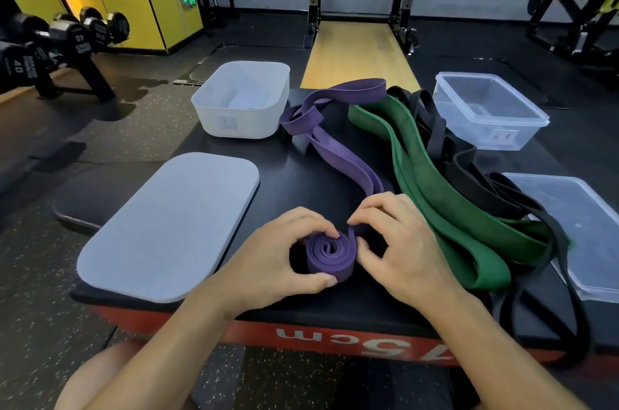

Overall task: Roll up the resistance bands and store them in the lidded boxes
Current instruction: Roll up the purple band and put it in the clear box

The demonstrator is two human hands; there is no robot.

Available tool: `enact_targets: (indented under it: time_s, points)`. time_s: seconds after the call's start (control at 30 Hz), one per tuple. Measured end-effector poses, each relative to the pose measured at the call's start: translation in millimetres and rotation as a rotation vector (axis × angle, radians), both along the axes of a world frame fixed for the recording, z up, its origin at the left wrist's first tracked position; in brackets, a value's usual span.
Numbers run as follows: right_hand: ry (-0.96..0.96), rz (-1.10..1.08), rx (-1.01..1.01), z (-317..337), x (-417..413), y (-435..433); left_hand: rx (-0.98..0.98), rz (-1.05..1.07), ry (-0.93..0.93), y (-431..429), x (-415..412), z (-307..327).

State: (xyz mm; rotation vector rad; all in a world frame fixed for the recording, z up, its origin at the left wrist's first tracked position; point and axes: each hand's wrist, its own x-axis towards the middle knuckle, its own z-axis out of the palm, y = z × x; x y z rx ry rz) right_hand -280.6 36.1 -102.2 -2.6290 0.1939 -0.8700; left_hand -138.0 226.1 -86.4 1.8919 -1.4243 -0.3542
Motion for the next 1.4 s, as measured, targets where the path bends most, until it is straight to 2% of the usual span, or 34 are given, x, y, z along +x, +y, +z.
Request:
enact_targets:
  time_s: [0.3, 0.5, 0.8, 0.9, 1.1, 1.17, 1.4]
  points:
    - [0.041, 0.134, 0.080, -2, -3, 0, 0.014, 0.024, 0.197, 6, -2, 3]
    - [0.033, 0.157, 0.023, -3, -2, -3, 0.024, 0.028, 0.266, 8, -2, 2]
    - [0.023, 0.123, -0.115, -5, -5, 0, -0.035, 0.007, 0.121, 5, 1, -1]
    - [0.007, 0.101, -0.158, -5, -5, 0, -0.087, -0.018, -0.035, 7, 3, -5]
    - [0.003, 0.095, -0.181, -4, -3, 1, -0.172, 0.077, -0.270, 18, 3, -19]
    - [0.008, 0.099, -0.170, -5, -2, 0, -0.182, 0.067, -0.276, 17, 4, -18]
    - [0.028, 0.139, -0.062, -5, -2, -1, -0.122, 0.058, -0.079, 17, 5, -11]
